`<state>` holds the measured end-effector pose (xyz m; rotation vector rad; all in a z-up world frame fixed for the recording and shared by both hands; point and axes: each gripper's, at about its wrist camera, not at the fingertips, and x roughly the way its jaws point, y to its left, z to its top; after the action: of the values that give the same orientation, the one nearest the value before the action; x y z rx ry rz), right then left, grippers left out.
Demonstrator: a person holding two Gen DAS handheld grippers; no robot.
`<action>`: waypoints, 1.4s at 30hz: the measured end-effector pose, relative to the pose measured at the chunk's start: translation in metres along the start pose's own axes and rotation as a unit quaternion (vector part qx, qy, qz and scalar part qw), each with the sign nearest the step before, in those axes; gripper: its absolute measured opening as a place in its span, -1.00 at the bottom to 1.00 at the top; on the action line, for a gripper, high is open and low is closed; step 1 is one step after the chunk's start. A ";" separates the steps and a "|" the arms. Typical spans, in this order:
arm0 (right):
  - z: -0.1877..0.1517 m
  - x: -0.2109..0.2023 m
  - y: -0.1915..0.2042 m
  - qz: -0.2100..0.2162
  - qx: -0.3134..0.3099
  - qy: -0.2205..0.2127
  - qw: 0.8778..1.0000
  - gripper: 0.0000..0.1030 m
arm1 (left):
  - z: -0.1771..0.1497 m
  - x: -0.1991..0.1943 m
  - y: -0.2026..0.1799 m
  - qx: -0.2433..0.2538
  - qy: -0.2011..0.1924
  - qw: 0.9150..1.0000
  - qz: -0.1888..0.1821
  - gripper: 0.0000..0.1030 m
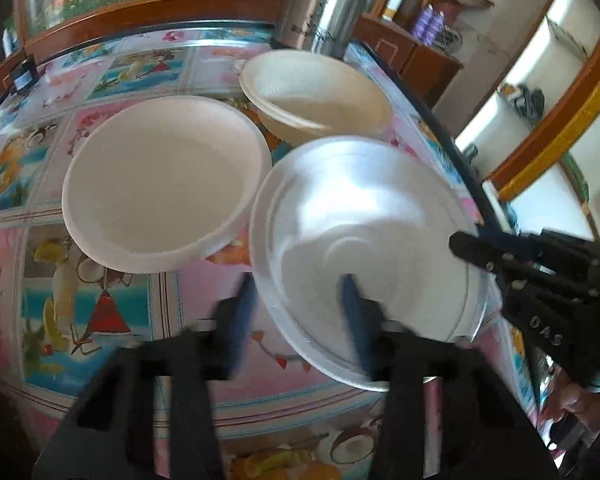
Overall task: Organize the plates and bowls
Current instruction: 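Grasp the large white plate's rim with the left gripper, then carry the white plate over the green basin and lower it inside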
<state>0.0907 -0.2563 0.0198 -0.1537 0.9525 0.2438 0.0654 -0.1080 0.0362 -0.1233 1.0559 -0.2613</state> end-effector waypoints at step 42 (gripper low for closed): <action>-0.043 -0.112 0.188 0.036 -0.091 -0.093 0.991 -0.61 | -0.101 -0.191 0.127 0.006 -0.113 0.993 0.029 -0.47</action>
<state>-0.0563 -0.1006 0.0826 -0.2594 0.7504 0.4042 -0.0923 0.0686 0.1194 -0.1090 0.8313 -0.1951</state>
